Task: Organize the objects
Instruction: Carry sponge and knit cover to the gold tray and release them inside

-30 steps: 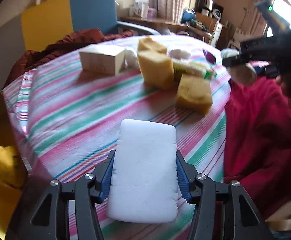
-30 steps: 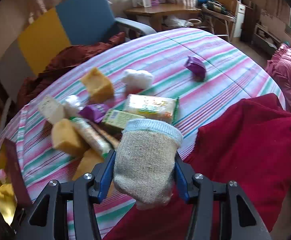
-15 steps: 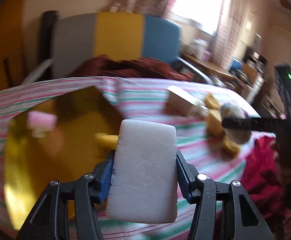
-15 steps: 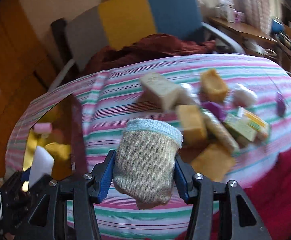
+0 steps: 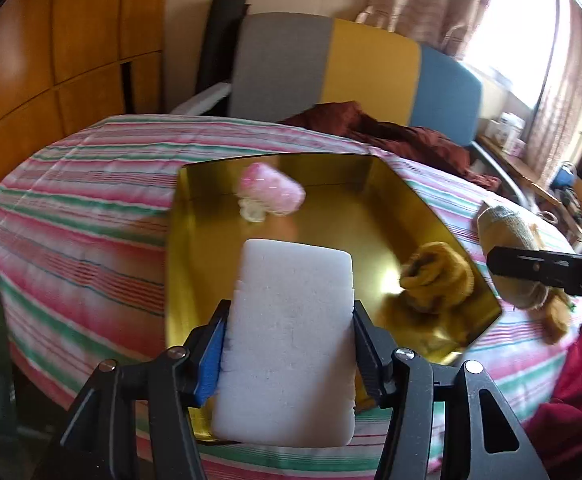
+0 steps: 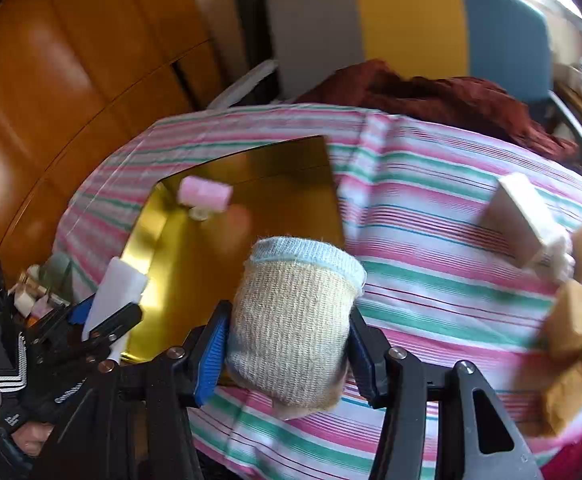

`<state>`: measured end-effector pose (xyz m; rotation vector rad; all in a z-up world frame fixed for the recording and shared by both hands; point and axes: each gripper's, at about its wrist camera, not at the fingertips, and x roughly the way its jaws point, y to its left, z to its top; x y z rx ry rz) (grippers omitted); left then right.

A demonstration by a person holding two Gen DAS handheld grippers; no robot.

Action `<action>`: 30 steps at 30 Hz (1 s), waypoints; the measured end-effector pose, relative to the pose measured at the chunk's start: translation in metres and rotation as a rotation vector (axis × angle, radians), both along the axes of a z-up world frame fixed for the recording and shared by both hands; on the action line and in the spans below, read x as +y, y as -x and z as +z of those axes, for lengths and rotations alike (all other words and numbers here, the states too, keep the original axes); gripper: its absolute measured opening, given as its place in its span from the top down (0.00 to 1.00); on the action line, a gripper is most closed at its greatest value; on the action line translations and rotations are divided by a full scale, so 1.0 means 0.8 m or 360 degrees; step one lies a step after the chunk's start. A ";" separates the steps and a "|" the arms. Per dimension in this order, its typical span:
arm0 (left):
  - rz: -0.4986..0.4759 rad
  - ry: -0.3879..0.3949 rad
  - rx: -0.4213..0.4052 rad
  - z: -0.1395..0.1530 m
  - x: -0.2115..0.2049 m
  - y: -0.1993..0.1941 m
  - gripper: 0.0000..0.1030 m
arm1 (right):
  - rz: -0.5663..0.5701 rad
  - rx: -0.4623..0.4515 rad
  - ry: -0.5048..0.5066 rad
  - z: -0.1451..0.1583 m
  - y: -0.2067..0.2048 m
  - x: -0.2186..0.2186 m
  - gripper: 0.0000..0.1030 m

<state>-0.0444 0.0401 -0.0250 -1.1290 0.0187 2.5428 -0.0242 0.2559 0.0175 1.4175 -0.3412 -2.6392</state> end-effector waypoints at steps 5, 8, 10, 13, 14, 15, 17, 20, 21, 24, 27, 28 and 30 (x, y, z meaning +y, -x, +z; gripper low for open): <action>0.0084 0.0039 0.0000 -0.006 -0.015 0.001 0.42 | 0.0155 -0.0037 0.0031 -0.017 0.026 -0.047 0.47; 0.0101 0.0045 -0.0017 -0.009 -0.025 -0.004 0.36 | 0.0238 -0.0074 0.0048 -0.037 0.036 -0.073 0.45; 0.0117 0.0048 -0.0007 -0.007 -0.030 -0.008 0.35 | 0.0288 -0.0090 0.0068 -0.047 0.038 -0.084 0.42; 0.0137 0.0046 -0.0003 -0.006 -0.039 -0.011 0.33 | 0.0316 -0.0085 0.0110 -0.050 0.033 -0.088 0.32; 0.0151 0.0042 -0.0001 -0.005 -0.042 -0.012 0.33 | 0.0317 -0.0088 0.0117 -0.051 0.031 -0.087 0.32; 0.0161 0.0037 0.0001 -0.004 -0.044 -0.012 0.33 | 0.0307 -0.0091 0.0113 -0.050 0.027 -0.085 0.32; 0.0191 0.0034 0.0014 0.001 -0.046 -0.013 0.33 | 0.0302 -0.0088 0.0116 -0.048 0.022 -0.082 0.32; 0.0199 0.0064 0.0063 0.011 -0.042 -0.015 0.33 | 0.0281 -0.0067 0.0090 -0.041 0.010 -0.078 0.32; 0.0198 0.0072 0.0077 0.015 -0.040 -0.016 0.32 | 0.0274 -0.0054 0.0073 -0.038 0.006 -0.078 0.32; 0.0194 0.0078 0.0107 0.027 -0.034 -0.018 0.30 | 0.0251 -0.0023 0.0034 -0.031 -0.002 -0.075 0.32; 0.0175 0.0079 0.0130 0.035 -0.028 -0.022 0.30 | 0.0226 0.0008 -0.0004 -0.026 -0.009 -0.072 0.31; 0.0167 0.0083 0.0139 0.037 -0.025 -0.024 0.30 | 0.0218 0.0013 -0.0008 -0.025 -0.010 -0.070 0.31; 0.0142 0.0094 0.0151 0.041 -0.018 -0.028 0.29 | 0.0194 0.0016 -0.0008 -0.025 -0.013 -0.065 0.30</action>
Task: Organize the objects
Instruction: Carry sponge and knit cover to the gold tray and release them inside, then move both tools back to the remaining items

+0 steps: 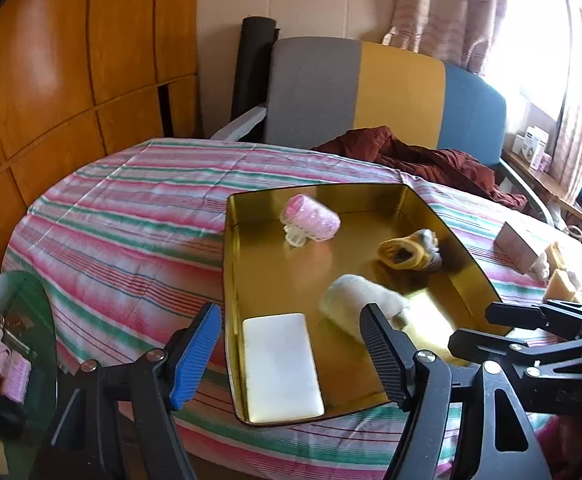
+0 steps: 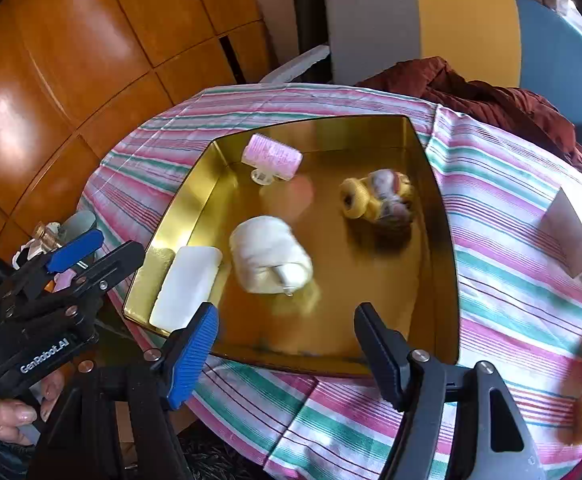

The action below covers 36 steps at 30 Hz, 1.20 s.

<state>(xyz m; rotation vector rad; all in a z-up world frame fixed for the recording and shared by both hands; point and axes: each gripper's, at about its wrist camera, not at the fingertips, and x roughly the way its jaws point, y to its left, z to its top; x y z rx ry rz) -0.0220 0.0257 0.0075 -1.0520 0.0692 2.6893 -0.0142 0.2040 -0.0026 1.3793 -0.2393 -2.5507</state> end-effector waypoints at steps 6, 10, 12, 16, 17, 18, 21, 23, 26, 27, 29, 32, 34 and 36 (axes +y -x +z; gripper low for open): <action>-0.0063 0.0021 0.0008 0.004 0.017 -0.008 0.29 | -0.0084 0.0010 0.0016 0.002 -0.008 0.021 0.30; -0.0100 0.0025 0.0011 0.006 0.029 -0.011 0.28 | -0.0146 0.0025 0.0016 0.004 -0.012 0.037 0.30; -0.0115 0.0030 0.0007 0.006 0.034 -0.012 0.28 | -0.0185 0.0033 0.0016 0.006 -0.015 0.048 0.30; -0.0147 0.0023 -0.0012 0.004 0.044 -0.013 0.27 | -0.0257 0.0035 0.0014 0.006 -0.019 0.070 0.30; -0.0158 0.0028 -0.0017 0.003 0.047 -0.014 0.27 | -0.0270 0.0034 0.0015 0.006 -0.021 0.075 0.30; -0.0168 0.0033 -0.0020 0.002 0.051 -0.014 0.27 | -0.0294 0.0031 0.0016 0.005 -0.022 0.082 0.30; -0.0201 0.0039 -0.0029 0.001 0.061 -0.014 0.27 | -0.0342 0.0021 0.0014 0.002 -0.025 0.098 0.30; -0.0230 0.0045 -0.0027 0.003 0.070 -0.015 0.27 | -0.0376 0.0015 0.0011 0.001 -0.026 0.108 0.30; -0.0276 0.0053 -0.0014 0.007 0.083 -0.016 0.27 | -0.0419 0.0009 0.0003 -0.001 -0.030 0.123 0.30; -0.0295 0.0054 -0.0008 0.008 0.089 -0.017 0.27 | -0.0438 0.0003 -0.0005 -0.001 -0.031 0.130 0.30; -0.0328 0.0056 -0.0003 0.010 0.099 -0.017 0.27 | -0.0468 -0.0001 -0.0017 -0.001 -0.033 0.141 0.30; -0.0379 0.0062 0.0008 0.014 0.115 -0.018 0.27 | -0.0528 0.0000 -0.0032 0.001 -0.035 0.161 0.30; -0.0419 0.0068 0.0015 0.016 0.128 -0.019 0.26 | -0.0572 0.0005 -0.0040 0.004 -0.037 0.176 0.30; -0.0454 0.0076 0.0018 0.018 0.138 -0.020 0.26 | -0.0619 0.0004 -0.0057 0.007 -0.038 0.191 0.30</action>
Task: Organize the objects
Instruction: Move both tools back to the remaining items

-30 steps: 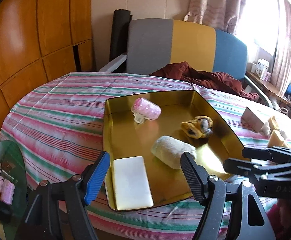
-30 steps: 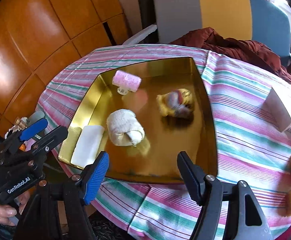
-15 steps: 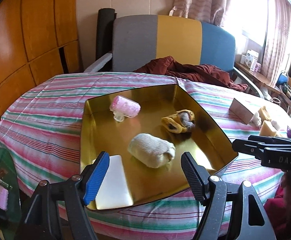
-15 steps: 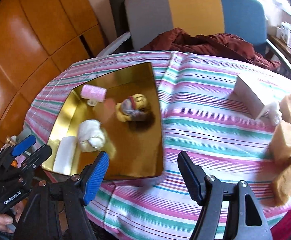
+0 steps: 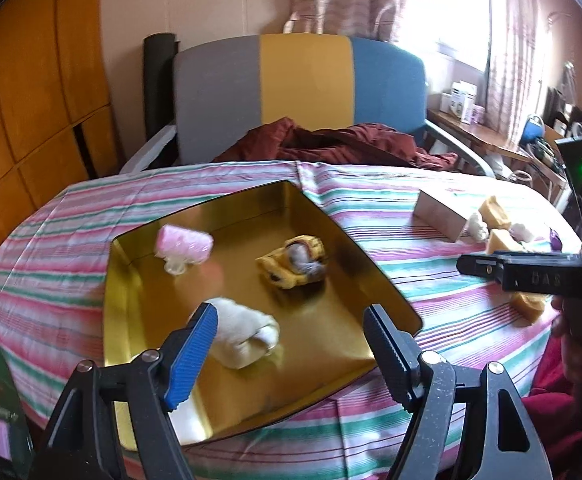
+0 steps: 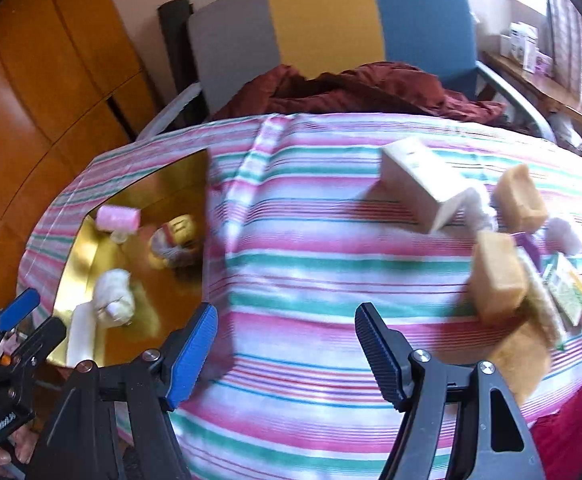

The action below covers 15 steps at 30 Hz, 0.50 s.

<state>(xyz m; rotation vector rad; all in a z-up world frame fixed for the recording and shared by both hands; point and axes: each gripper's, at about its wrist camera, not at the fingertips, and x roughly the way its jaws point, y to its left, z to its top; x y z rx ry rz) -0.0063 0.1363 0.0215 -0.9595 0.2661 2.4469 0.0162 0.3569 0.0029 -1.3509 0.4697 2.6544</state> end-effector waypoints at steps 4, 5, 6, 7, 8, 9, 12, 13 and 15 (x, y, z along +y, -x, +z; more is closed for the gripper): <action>-0.0061 0.0004 -0.0009 0.000 0.020 -0.002 0.25 | -0.0071 0.0009 -0.0035 0.009 -0.001 0.028 0.30; -0.0075 0.0005 -0.0014 0.000 0.026 -0.002 0.25 | -0.0088 0.0011 -0.0049 0.011 -0.001 0.035 0.30; -0.0088 0.0006 -0.0018 0.000 0.030 -0.002 0.25 | -0.0107 0.0013 -0.0065 0.014 -0.002 0.042 0.30; -0.0110 0.0005 -0.0022 0.001 0.037 -0.002 0.25 | -0.0121 0.0012 -0.0075 0.016 -0.002 0.049 0.30; -0.0123 0.0005 -0.0022 0.001 0.042 -0.002 0.25 | -0.0138 0.0013 -0.0079 0.018 -0.002 0.057 0.30; -0.0136 0.0005 -0.0021 0.001 0.047 -0.003 0.25 | -0.0157 0.0010 -0.0081 0.020 -0.002 0.066 0.30; -0.0187 0.0003 -0.0032 0.003 0.066 -0.002 0.25 | -0.0213 0.0002 -0.0122 0.024 -0.002 0.093 0.30; -0.0205 0.0000 -0.0039 0.003 0.073 -0.001 0.25 | -0.0235 0.0001 -0.0137 0.025 -0.002 0.102 0.30; -0.0245 -0.0010 -0.0060 0.005 0.087 0.002 0.25 | -0.0309 0.0015 -0.0157 0.029 -0.004 0.128 0.30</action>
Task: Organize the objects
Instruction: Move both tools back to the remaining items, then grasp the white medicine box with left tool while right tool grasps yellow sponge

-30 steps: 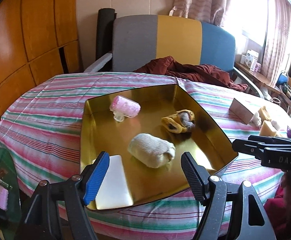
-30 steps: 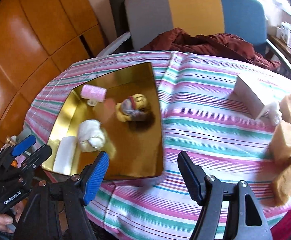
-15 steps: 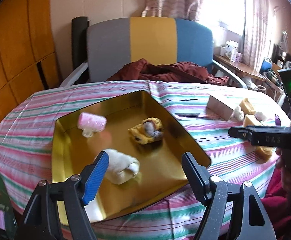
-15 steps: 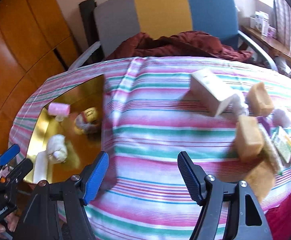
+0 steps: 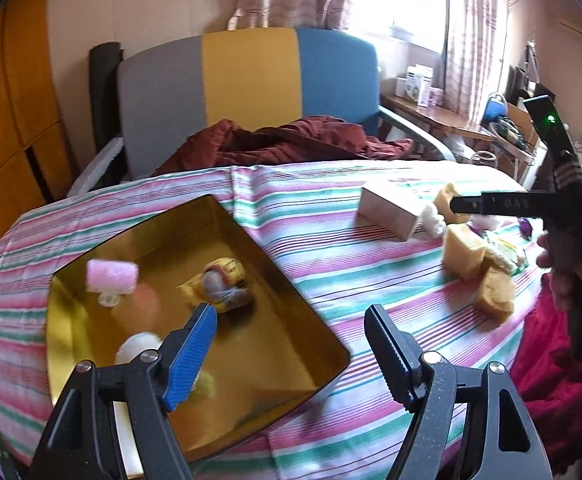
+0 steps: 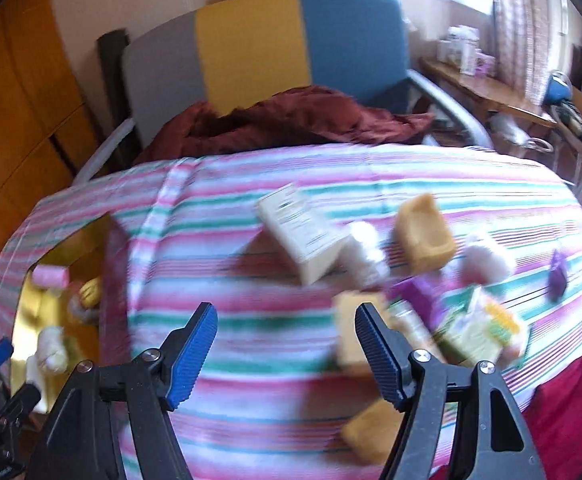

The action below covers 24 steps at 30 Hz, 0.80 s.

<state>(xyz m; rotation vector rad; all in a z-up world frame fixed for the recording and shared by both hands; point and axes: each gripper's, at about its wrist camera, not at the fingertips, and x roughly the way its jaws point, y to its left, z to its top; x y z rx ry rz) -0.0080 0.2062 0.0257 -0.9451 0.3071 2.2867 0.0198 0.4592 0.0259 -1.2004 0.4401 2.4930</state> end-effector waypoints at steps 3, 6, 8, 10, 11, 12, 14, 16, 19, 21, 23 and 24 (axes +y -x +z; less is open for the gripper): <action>-0.0048 -0.0009 -0.0031 0.003 0.023 0.005 0.24 | -0.0133 0.0017 -0.0025 0.000 -0.003 0.042 0.30; -0.0104 -0.0013 -0.0056 0.005 0.051 0.011 0.23 | -0.0281 0.0038 -0.0027 -0.009 -0.011 0.084 0.30; -0.0144 -0.0005 -0.0074 0.005 0.076 0.016 0.22 | -0.0368 0.0061 0.0007 -0.016 -0.022 0.107 0.30; -0.0169 0.0002 -0.0101 0.004 0.099 0.024 0.19 | -0.0451 0.0090 0.0069 -0.027 -0.034 0.125 0.30; -0.0187 -0.0001 -0.0130 0.002 0.114 0.029 0.19 | -0.0487 0.0093 0.0103 -0.032 -0.039 0.131 0.30; -0.0195 -0.0002 -0.0155 0.000 0.125 0.033 0.19 | -0.0519 0.0084 0.0140 -0.036 -0.042 0.139 0.30; -0.0201 0.0000 -0.0218 -0.005 0.154 0.046 0.17 | -0.0567 0.0124 0.0196 -0.035 -0.050 0.150 0.30; -0.0187 0.0000 -0.0285 -0.013 0.182 0.063 0.15 | -0.0593 0.0158 0.0223 -0.032 -0.057 0.154 0.30; -0.0135 -0.0008 -0.0393 -0.028 0.215 0.090 0.15 | -0.0606 0.0178 0.0279 -0.033 -0.061 0.160 0.30; -0.0100 -0.0010 -0.0459 -0.037 0.234 0.106 0.15 | -0.0593 0.0177 0.0303 -0.034 -0.060 0.161 0.30; -0.0069 -0.0025 -0.0527 -0.045 0.251 0.121 0.15 | -0.0579 0.0185 0.0324 -0.034 -0.060 0.161 0.30; -0.0050 -0.0027 -0.0549 -0.050 0.258 0.127 0.15 | -0.0571 0.0191 0.0335 -0.034 -0.060 0.161 0.30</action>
